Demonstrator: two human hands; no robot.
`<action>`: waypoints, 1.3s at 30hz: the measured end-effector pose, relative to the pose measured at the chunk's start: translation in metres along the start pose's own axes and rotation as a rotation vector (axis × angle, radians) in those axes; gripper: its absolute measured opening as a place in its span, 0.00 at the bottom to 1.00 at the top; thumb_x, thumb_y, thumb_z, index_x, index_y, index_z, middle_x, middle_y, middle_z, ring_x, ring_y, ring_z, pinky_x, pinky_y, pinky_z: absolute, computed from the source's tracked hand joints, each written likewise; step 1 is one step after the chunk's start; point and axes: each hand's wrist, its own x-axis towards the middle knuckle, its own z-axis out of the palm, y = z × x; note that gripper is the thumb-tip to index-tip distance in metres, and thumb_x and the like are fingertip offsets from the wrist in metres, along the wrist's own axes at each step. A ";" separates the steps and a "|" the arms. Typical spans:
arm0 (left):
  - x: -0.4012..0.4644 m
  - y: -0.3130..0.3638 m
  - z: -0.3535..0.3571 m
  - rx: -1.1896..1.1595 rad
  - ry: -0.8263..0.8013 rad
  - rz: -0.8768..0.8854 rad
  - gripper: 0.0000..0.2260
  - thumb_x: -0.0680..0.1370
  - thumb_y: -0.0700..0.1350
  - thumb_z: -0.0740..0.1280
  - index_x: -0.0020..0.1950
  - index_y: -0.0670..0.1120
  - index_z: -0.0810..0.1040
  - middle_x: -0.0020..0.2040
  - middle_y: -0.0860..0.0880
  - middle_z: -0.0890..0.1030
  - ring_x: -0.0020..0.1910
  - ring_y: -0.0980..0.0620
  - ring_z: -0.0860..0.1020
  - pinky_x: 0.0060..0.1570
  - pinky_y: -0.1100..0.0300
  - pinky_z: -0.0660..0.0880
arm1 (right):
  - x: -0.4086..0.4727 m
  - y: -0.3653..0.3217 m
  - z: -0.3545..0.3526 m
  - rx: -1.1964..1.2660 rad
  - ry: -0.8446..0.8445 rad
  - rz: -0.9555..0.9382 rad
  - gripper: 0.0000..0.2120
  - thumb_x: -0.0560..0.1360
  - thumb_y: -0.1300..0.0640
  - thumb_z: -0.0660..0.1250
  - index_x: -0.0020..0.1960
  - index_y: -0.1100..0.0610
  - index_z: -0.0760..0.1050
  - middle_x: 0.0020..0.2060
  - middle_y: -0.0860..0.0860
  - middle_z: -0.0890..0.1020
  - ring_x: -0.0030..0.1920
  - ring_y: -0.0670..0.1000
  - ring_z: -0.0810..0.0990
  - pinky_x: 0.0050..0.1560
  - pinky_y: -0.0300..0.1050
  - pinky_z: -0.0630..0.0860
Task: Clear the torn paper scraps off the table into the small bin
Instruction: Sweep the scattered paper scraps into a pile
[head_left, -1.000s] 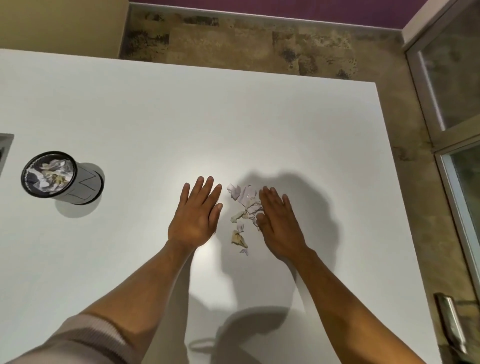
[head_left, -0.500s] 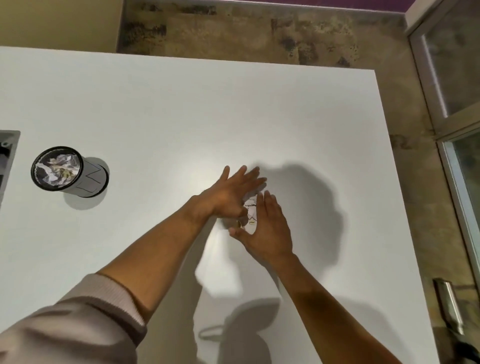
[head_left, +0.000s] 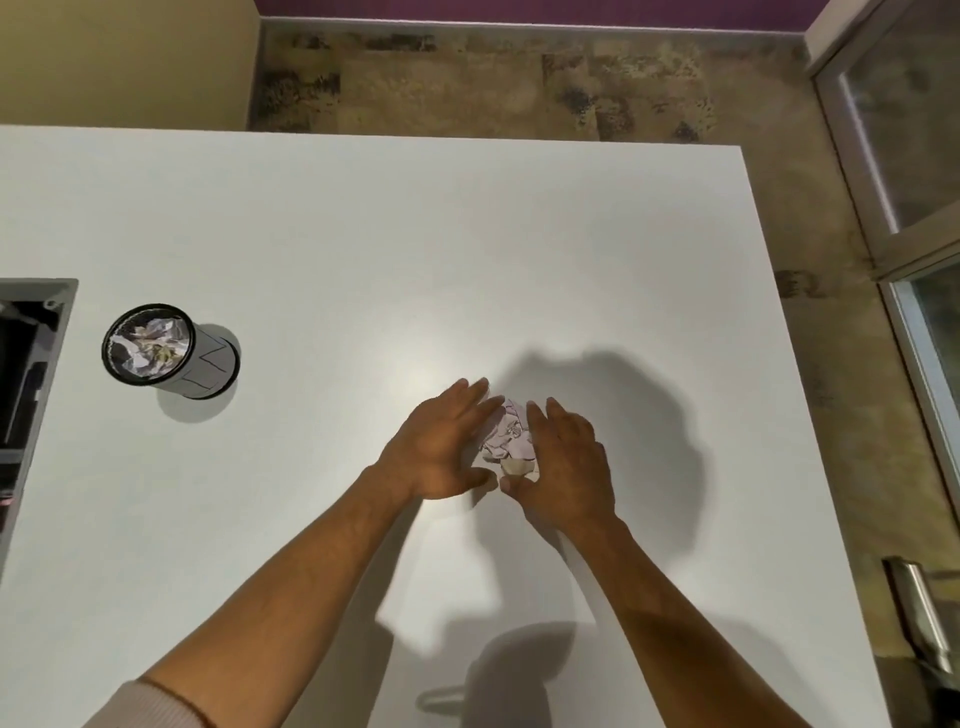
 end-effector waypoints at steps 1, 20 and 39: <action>-0.001 0.004 0.000 0.027 0.016 -0.046 0.45 0.65 0.64 0.74 0.77 0.51 0.62 0.78 0.47 0.62 0.76 0.43 0.62 0.70 0.48 0.66 | 0.000 0.000 -0.004 -0.007 -0.027 0.042 0.45 0.69 0.31 0.65 0.77 0.47 0.50 0.77 0.50 0.56 0.74 0.56 0.58 0.68 0.52 0.65; 0.002 0.033 0.030 -0.138 0.200 -0.221 0.08 0.74 0.38 0.63 0.38 0.48 0.77 0.39 0.57 0.69 0.39 0.50 0.70 0.34 0.55 0.74 | 0.002 -0.025 0.018 0.211 0.054 -0.005 0.13 0.78 0.65 0.57 0.60 0.60 0.74 0.56 0.60 0.73 0.56 0.60 0.71 0.52 0.49 0.69; -0.055 0.060 -0.033 -0.988 0.566 -0.805 0.06 0.73 0.38 0.74 0.37 0.45 0.81 0.32 0.56 0.80 0.27 0.68 0.77 0.29 0.76 0.68 | -0.022 -0.043 -0.019 1.440 0.032 0.454 0.04 0.71 0.64 0.73 0.45 0.62 0.83 0.38 0.61 0.83 0.36 0.60 0.81 0.41 0.52 0.80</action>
